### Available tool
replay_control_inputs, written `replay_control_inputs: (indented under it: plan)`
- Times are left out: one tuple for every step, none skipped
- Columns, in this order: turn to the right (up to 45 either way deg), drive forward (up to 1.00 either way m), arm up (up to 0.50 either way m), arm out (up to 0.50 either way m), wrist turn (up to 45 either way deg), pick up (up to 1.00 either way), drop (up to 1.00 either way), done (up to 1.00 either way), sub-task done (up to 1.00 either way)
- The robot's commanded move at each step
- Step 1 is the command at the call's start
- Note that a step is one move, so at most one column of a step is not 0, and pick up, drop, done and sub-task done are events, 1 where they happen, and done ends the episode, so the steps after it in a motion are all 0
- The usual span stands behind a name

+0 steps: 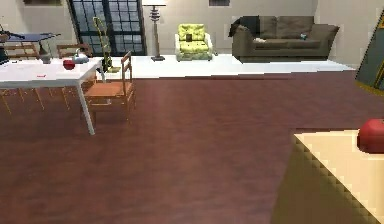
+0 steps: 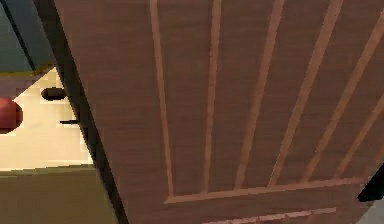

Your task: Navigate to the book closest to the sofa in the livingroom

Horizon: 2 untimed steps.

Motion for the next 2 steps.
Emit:
replay_control_inputs:
  plan:
    - [0.0,0.2,0.0,0.0,0.0,0.0,0.0,0.0,0.0]
    - [12.0,0.0,0.0,0.0,0.0,0.0,0.0,0.0,0.0]
